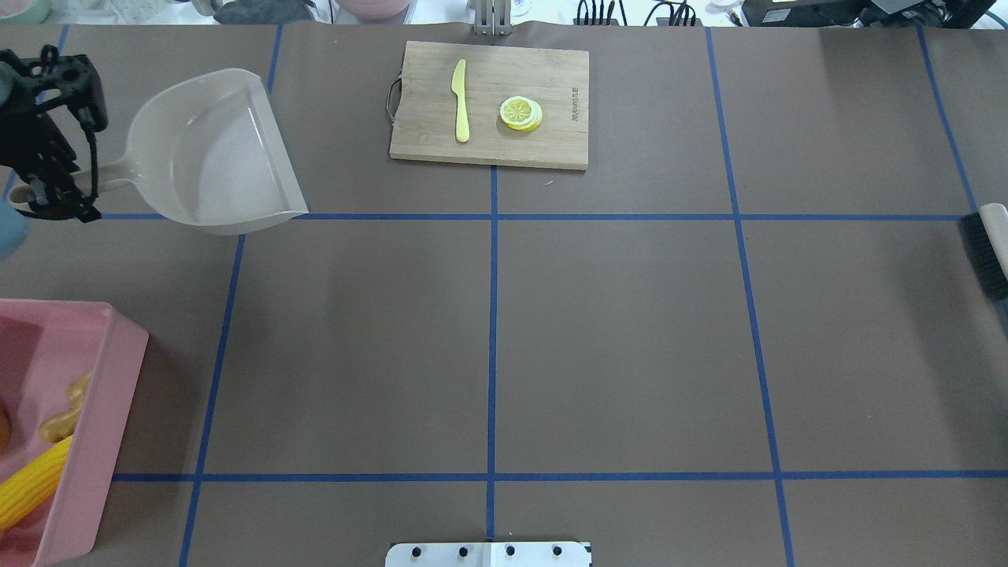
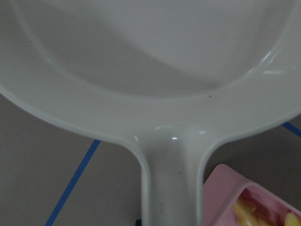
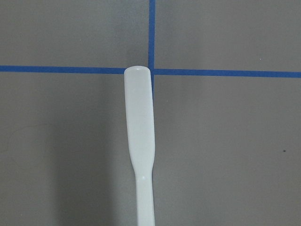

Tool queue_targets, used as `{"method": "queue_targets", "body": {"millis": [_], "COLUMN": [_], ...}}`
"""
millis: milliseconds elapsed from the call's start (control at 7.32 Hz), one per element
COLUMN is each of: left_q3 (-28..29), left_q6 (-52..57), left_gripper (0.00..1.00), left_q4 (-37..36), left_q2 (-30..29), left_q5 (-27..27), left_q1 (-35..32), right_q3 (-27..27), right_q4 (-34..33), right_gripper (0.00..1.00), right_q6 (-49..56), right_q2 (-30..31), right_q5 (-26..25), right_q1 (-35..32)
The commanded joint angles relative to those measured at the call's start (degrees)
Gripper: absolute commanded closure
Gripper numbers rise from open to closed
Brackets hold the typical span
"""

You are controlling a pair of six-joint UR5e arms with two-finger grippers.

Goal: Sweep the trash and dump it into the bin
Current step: 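Carry the empty dustpan away from the bin onto the table with the left gripper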

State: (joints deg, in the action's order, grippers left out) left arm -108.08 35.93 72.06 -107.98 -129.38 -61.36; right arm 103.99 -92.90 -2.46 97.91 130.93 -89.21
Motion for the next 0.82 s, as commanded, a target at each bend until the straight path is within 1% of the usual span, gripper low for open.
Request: {"method": "queue_targets", "body": {"millis": [0,137,273,547,683], "left_q3": [-1.8,-1.7,-1.0,1.8,4.2], "left_q6": [-1.3,-4.8,-5.0,-4.8,-4.8], "left_gripper": [1.00,1.00,1.00,1.00,1.00], "left_q4": [0.0,0.5,3.9,7.7,10.9], "left_q2": [-3.0,-4.2,-4.3,-4.4,-4.9], "left_q5": [3.8,7.1,9.6,10.7,13.2], "left_q1": [7.5,11.7,14.1,17.0,18.2], "right_q3": [-0.5,-0.5,-0.5,-0.5,-0.5], "right_q4": [0.0,0.0,0.0,0.0,0.0], "right_gripper": [0.00,0.00,0.00,0.00,0.00], "right_q6": [0.0,0.0,0.0,0.0,0.0], "right_q2": [0.0,0.0,0.0,0.0,0.0], "right_q5": [0.1,0.0,0.0,0.0,0.0], "right_q1": [0.0,0.0,0.0,0.0,0.0]}}
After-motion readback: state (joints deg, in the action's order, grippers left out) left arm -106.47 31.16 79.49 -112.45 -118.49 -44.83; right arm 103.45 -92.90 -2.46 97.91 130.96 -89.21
